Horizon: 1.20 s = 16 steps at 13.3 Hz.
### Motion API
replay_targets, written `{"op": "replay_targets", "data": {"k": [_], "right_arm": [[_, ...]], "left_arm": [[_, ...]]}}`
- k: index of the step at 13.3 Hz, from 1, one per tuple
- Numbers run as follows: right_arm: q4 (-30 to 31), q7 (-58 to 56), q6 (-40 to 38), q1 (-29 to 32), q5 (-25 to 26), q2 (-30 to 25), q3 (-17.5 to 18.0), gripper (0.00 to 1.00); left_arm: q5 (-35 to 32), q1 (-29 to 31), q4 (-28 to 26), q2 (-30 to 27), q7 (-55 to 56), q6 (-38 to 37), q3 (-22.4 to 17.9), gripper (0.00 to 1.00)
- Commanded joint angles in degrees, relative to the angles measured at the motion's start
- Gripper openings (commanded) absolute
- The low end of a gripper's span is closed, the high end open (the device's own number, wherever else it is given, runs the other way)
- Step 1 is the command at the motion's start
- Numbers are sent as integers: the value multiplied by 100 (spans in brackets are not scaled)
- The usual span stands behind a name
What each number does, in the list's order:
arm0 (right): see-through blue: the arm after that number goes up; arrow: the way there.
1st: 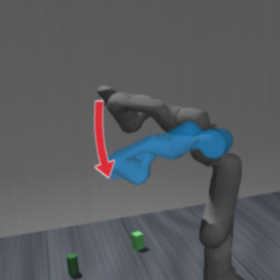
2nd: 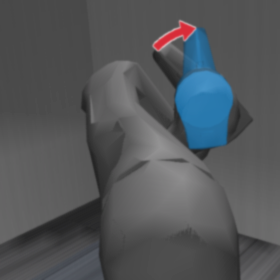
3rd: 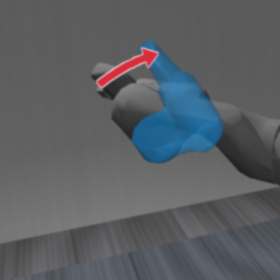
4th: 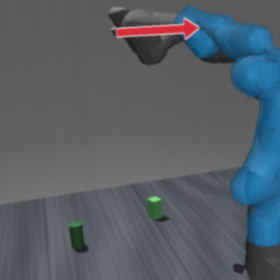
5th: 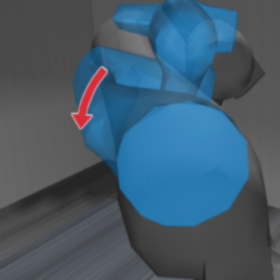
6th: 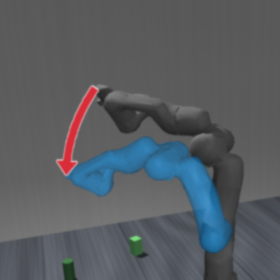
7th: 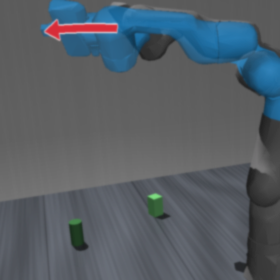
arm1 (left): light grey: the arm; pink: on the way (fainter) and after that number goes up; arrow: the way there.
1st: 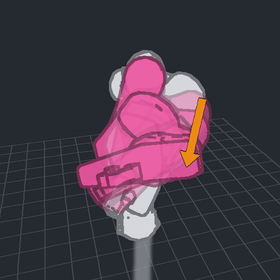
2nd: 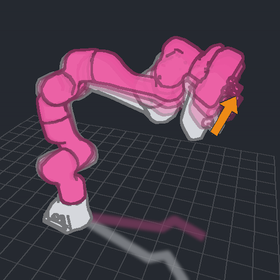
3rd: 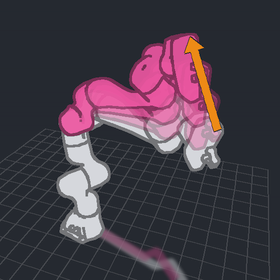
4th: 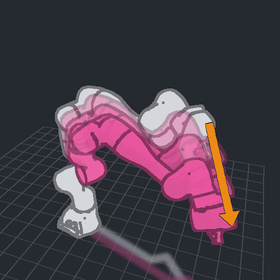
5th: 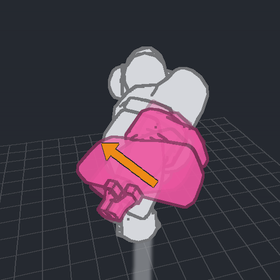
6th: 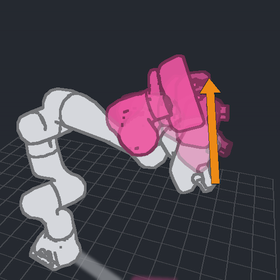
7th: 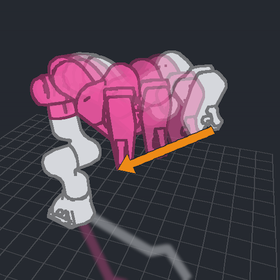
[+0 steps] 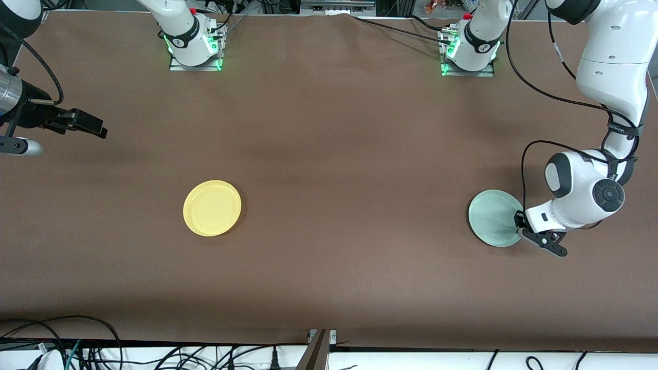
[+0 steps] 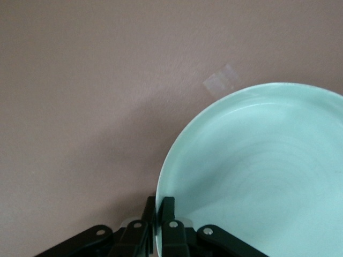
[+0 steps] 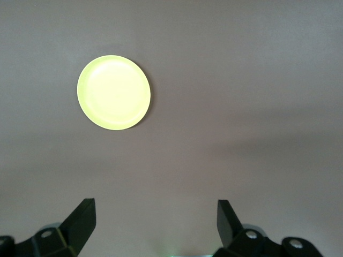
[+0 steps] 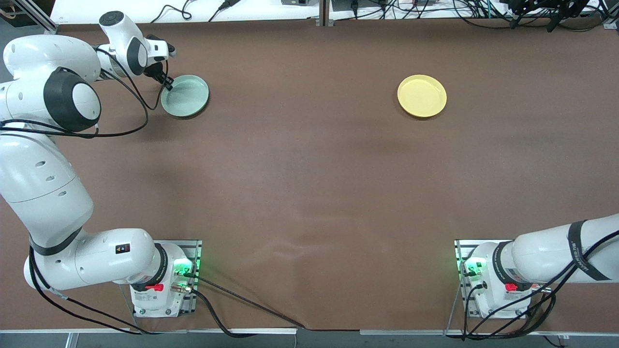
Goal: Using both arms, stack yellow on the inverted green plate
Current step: 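Reach the left gripper to the green plate rim and grasp it, then flip the green plate with the left gripper while the right gripper approaches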
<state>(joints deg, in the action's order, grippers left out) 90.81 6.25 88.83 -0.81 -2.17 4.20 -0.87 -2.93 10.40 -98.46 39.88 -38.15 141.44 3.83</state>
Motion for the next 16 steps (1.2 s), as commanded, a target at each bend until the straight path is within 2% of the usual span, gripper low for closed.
{"op": "replay_targets", "data": {"k": [1, 2, 5, 8, 10, 13, 16], "right_arm": [[-37, 95, -6, 2, 77, 63, 52, 100], [-37, 104, 29, 10, 16, 81, 52, 100], [-37, 113, 108, 28, -160, 483, 34, 100], [-37, 104, 143, 10, -178, 1020, 43, 100], [7, -27, 406, 54, -187, 1266, 52, 100], [86, -334, 1257, 10, -213, 1986, 69, 100], [121, -607, 2075, -34, -372, 2488, 105, 100]], "left_arm": [[-573, -318, 64, -305, -43, -248, -22, 0], [-1064, -494, 195, -428, 35, -414, -31, 0], [-1481, -1108, 1168, -438, 448, -1958, -40, 0], [-2104, -1969, 1873, -403, 1131, -2840, -93, 0], [-2753, -2575, 1919, -402, 2026, -3157, -93, 0], [-4133, -3673, 1919, -298, 3713, -3938, -101, 0], [-4889, -4719, 1928, 53, 5296, -4773, -128, 0]]}}
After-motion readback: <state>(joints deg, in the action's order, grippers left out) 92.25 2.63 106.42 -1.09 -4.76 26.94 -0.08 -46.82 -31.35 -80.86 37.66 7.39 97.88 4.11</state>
